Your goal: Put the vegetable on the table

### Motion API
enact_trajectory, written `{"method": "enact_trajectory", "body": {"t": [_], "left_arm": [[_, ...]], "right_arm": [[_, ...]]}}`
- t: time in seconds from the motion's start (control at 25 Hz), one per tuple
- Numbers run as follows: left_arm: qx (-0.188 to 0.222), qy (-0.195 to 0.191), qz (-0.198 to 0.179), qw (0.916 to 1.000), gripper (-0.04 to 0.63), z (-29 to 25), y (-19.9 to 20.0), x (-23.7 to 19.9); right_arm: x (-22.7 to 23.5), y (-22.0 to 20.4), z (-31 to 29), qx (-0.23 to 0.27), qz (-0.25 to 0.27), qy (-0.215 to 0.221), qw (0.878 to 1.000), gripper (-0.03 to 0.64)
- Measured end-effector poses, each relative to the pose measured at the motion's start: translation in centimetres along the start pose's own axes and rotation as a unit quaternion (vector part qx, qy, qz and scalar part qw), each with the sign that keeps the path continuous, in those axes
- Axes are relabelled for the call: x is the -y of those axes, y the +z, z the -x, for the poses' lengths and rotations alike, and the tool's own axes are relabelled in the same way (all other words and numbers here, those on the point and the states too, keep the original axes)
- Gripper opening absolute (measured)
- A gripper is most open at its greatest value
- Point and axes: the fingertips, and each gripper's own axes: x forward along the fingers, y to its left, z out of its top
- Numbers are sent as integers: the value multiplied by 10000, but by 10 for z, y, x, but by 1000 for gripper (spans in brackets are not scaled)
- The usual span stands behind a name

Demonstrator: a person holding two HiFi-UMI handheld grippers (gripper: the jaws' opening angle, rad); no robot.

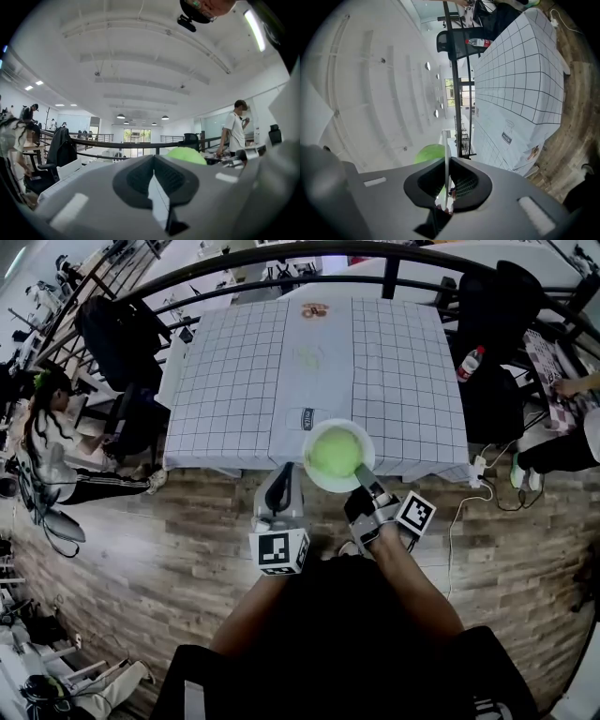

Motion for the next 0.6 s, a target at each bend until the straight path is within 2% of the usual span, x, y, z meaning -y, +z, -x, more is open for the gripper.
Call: {"method": "enact_trajectory", "body": {"t": [0.24, 0.48, 0.6], "left_arm": [[-126, 72, -121, 9998, 8, -2, -7, 6], [-209, 34, -202, 9996, 8, -21, -16, 11], [-175, -49, -130, 9998, 8, -36, -18, 11]], "right_arm": [[11, 21, 15, 1, 52, -125, 9999, 18], [21, 48, 18, 284, 2, -218, 9994, 18], [25, 62, 13, 428, 111, -230, 9988, 18]]}}
